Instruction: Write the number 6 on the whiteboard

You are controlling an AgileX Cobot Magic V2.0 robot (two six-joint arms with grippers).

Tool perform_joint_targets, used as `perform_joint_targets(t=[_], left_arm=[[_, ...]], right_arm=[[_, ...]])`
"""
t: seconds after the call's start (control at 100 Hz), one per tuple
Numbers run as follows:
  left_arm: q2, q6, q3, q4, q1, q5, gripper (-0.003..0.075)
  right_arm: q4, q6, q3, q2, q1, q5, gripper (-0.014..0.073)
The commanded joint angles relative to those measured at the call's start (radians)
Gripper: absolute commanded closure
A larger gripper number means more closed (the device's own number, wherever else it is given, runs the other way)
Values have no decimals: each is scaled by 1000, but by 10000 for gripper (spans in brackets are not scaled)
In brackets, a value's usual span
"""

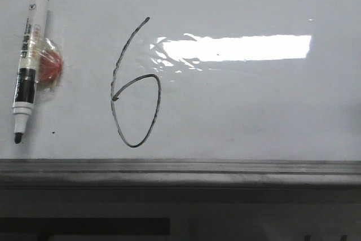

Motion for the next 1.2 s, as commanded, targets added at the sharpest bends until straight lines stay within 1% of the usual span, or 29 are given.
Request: perform_joint_targets(t=[0.0,0.09,0.17,0.2,0.27,0.45,0.6,0.71,0.85,0.96,1.02,1.19], left_arm=[[-31,-9,43,-2,4,-43,739],[-31,-9,43,-2,4,-43,739],[-31,-9,43,-2,4,-43,739],[-31,-9,43,-2,4,-43,739],[-31,-9,43,-2,4,-43,739],[-31,-9,43,-2,4,-43,739],[-31,-9,43,-2,4,-43,739],[-31,-9,43,-2,4,-43,739],[-31,-9,43,-2,4,-43,739],[-31,-9,43,-2,4,-43,739],[-31,-9,43,-2,4,-43,739],[-30,-9,43,-2,4,-43,739]], right_arm=[[-17,0,6,-10,-125,-100,657],[-54,7,44,-48,-249,-93,657],[-101,56,70,-75,-310,-79,657],[-123,69,68,-88,-329,-24,657],[-147,90,68,-105,-354,21,657],[-154,89,68,-207,-421,172,657],[-152,89,68,-334,-445,328,657],[-140,89,70,-397,-447,402,657],[-133,89,70,-395,-447,455,657],[-133,89,70,-395,-447,565,657],[-133,89,70,-395,-447,598,657],[-133,89,70,-395,-447,608,657]])
